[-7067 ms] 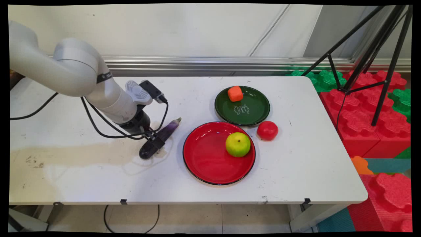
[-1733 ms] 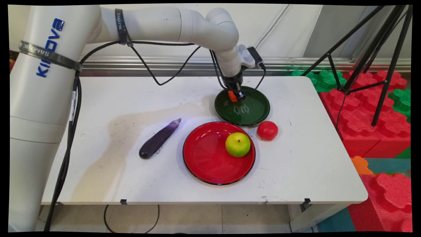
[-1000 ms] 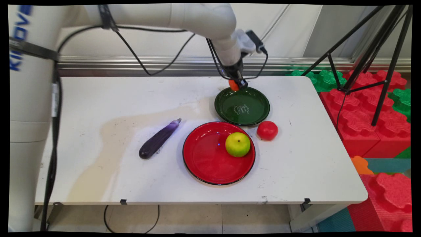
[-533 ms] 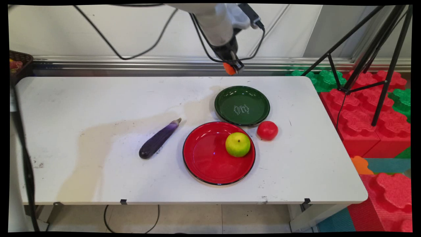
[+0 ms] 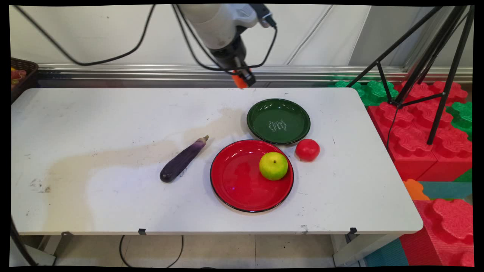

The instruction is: Place the picked object on the table

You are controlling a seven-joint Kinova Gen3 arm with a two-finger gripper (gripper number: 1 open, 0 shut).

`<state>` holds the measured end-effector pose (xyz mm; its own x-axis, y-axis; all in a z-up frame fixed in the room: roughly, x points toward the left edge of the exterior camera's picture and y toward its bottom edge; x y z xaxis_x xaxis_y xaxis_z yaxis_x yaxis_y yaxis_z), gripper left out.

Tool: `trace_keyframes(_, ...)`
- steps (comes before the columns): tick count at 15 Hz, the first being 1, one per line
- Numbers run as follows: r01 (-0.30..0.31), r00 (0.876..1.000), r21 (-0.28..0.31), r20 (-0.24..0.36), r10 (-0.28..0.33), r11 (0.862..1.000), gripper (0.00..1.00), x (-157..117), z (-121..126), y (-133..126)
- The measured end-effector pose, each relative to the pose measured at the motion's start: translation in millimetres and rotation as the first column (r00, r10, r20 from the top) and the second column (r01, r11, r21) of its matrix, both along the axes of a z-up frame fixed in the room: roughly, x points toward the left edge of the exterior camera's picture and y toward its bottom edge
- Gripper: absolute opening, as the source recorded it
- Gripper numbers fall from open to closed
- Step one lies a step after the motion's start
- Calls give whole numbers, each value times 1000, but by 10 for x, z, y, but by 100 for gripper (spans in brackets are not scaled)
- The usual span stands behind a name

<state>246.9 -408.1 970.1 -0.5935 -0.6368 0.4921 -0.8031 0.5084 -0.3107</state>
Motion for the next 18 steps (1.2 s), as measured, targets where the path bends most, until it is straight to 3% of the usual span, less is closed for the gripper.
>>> trace_keyframes(8,-44,999,93,17,42,995,0,144,-75,414)
trace_keyframes(12,-61,998,132,41,56,989,0,160,-264,377)
trace_keyframes(18,-84,994,204,83,68,975,0,183,-739,183)
